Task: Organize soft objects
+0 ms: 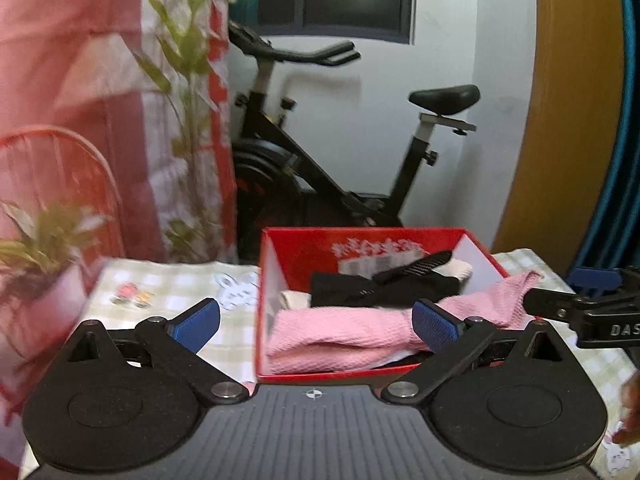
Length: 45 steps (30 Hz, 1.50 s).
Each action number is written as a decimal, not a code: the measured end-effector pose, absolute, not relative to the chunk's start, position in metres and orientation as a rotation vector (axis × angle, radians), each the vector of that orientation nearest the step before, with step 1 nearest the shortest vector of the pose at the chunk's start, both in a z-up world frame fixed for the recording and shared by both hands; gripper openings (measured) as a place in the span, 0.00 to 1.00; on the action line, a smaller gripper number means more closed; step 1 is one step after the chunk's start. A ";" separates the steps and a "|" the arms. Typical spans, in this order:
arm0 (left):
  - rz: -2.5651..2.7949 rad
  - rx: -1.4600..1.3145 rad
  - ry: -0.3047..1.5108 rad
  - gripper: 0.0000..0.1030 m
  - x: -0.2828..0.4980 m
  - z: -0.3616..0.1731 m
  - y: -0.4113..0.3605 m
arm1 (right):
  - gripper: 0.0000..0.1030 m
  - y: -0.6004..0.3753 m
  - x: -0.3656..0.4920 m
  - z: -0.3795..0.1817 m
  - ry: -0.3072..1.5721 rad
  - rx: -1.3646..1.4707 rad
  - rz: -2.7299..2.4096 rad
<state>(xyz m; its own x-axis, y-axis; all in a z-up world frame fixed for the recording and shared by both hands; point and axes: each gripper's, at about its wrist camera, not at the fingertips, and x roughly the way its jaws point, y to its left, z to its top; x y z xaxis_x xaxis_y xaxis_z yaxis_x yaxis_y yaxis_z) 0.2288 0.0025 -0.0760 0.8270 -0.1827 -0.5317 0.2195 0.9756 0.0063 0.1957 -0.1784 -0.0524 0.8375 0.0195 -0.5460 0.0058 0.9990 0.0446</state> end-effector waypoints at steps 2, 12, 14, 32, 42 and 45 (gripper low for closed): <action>-0.210 0.064 0.550 1.00 0.222 -0.068 0.005 | 1.00 -0.176 0.189 -0.046 0.575 0.041 0.003; -0.222 0.010 0.495 1.00 0.174 -0.023 0.013 | 1.00 -0.161 0.141 0.004 0.526 0.054 0.013; -0.224 0.009 0.487 1.00 0.161 -0.013 0.013 | 1.00 -0.157 0.127 0.017 0.503 0.050 0.010; -0.204 0.002 0.410 1.00 0.069 0.026 0.018 | 1.00 -0.139 0.037 0.057 0.410 0.079 -0.059; -0.176 0.037 0.409 1.00 0.063 0.019 0.012 | 1.00 -0.141 0.029 0.052 0.415 0.073 -0.072; -0.169 0.041 0.406 1.00 0.064 0.020 0.015 | 1.00 -0.141 0.030 0.051 0.415 0.076 -0.073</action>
<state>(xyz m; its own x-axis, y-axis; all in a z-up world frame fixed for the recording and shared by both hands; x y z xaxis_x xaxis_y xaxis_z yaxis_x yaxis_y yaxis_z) 0.0640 0.0150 0.0198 0.9050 -0.1549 -0.3961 0.1714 0.9852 0.0063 0.0304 -0.1409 0.0515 0.9125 -0.0547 -0.4053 0.0859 0.9945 0.0592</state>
